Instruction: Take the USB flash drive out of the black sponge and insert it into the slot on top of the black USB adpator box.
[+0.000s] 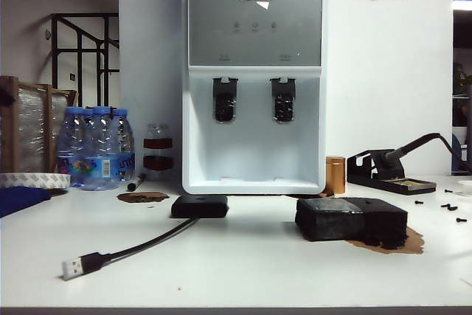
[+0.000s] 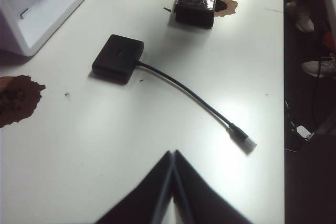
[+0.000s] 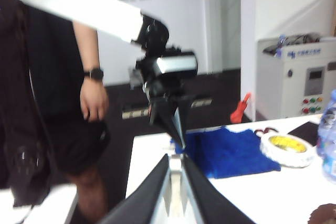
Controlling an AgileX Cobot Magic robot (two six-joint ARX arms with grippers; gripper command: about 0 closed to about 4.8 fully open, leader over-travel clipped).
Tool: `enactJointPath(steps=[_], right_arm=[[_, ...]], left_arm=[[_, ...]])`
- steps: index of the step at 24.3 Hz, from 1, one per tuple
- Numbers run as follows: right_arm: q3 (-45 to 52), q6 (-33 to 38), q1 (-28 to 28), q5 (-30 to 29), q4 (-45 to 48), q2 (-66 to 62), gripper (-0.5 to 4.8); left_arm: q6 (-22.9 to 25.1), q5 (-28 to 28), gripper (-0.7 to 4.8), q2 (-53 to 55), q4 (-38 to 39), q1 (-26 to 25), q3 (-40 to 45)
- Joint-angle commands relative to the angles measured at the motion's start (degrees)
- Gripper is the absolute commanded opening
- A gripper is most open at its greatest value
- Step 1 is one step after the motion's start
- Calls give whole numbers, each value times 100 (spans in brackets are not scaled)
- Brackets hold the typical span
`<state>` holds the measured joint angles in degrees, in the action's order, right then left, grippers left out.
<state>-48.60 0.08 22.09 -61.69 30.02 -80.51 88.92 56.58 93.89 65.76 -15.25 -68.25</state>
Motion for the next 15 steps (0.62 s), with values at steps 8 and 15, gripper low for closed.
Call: enactJointPath(steps=[8, 15], right_arm=[[-146, -2295, 608, 999, -1027, -732, -4], [-186, -2898, 603, 1034, -1016, -1491, -4]], left_arm=[[-44, 133, -4, -35, 37, 48, -2], [-44, 175, -4, -35, -57, 50, -2]])
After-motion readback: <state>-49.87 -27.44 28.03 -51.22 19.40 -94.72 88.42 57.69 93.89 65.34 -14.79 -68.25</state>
